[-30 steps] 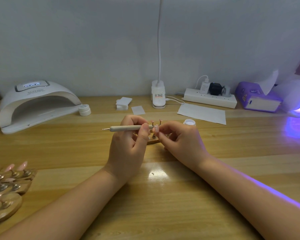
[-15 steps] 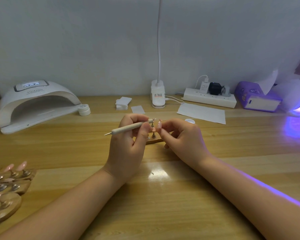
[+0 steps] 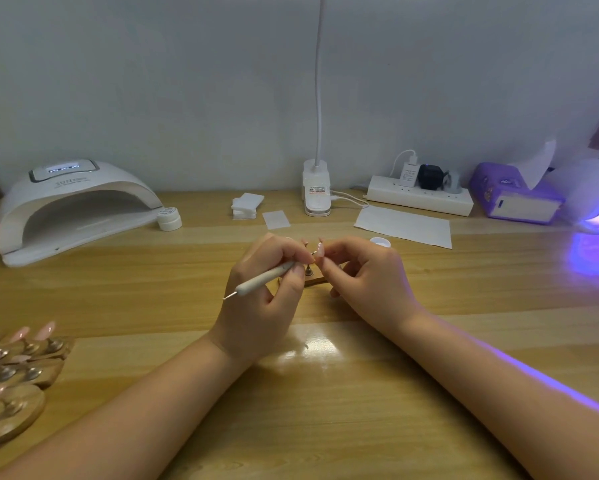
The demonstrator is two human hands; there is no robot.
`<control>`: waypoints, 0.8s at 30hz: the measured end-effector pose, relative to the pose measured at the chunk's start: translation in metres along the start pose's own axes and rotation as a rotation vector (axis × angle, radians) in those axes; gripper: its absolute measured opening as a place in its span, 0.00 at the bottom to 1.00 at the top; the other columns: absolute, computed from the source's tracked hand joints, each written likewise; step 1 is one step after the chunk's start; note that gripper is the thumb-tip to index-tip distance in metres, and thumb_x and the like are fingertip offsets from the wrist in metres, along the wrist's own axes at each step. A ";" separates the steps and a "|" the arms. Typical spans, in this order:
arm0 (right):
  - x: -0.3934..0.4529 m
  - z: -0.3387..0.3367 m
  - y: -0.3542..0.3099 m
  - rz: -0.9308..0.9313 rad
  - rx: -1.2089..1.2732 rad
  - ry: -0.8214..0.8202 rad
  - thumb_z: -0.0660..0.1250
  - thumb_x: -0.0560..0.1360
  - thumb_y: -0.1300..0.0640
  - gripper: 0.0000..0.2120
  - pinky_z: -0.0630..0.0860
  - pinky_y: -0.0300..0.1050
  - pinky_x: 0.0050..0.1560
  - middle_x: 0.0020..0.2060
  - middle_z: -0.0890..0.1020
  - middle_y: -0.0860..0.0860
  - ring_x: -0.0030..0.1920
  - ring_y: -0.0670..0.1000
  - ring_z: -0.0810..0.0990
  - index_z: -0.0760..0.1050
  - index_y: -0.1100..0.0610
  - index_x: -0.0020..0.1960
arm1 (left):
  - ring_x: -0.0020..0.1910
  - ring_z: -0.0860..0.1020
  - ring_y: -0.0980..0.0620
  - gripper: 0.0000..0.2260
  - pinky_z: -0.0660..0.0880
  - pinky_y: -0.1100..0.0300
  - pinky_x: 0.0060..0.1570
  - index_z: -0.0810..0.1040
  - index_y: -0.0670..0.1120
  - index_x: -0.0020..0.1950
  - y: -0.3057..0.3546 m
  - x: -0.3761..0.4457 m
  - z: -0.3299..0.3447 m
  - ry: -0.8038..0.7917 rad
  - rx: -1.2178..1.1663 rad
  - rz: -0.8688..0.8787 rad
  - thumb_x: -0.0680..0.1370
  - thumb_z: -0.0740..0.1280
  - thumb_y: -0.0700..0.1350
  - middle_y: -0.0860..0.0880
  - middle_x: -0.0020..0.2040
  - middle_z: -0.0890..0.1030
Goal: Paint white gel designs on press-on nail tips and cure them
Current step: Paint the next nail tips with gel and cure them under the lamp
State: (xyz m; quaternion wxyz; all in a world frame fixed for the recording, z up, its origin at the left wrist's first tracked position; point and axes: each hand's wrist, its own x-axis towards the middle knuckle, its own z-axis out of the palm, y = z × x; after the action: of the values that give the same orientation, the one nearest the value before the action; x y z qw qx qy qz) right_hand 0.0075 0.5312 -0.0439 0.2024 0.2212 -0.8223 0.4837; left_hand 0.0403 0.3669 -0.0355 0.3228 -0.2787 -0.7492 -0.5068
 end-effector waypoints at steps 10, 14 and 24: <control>0.000 -0.001 -0.001 0.021 -0.005 -0.003 0.71 0.74 0.59 0.04 0.79 0.56 0.38 0.39 0.83 0.47 0.32 0.52 0.81 0.82 0.54 0.49 | 0.42 0.75 0.55 0.09 0.70 0.64 0.44 0.79 0.39 0.44 0.000 0.000 0.000 -0.003 0.023 -0.016 0.74 0.61 0.41 0.48 0.40 0.77; -0.001 -0.001 -0.002 0.009 -0.012 -0.008 0.71 0.74 0.60 0.04 0.79 0.56 0.38 0.39 0.83 0.47 0.32 0.51 0.81 0.82 0.55 0.49 | 0.44 0.76 0.59 0.07 0.70 0.66 0.46 0.78 0.40 0.44 -0.002 0.000 0.001 0.003 0.022 -0.023 0.75 0.61 0.40 0.52 0.41 0.77; 0.000 -0.001 -0.003 0.008 -0.022 -0.011 0.71 0.74 0.60 0.04 0.79 0.55 0.37 0.39 0.83 0.47 0.32 0.51 0.81 0.82 0.54 0.48 | 0.42 0.77 0.53 0.09 0.73 0.59 0.43 0.78 0.40 0.45 -0.003 -0.001 0.001 0.008 0.010 -0.035 0.75 0.61 0.43 0.49 0.40 0.78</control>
State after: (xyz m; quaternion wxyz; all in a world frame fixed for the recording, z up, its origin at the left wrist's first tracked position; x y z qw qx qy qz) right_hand 0.0094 0.5311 -0.0416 0.1983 0.2182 -0.8295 0.4744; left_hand 0.0380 0.3668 -0.0383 0.3184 -0.2619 -0.7550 -0.5099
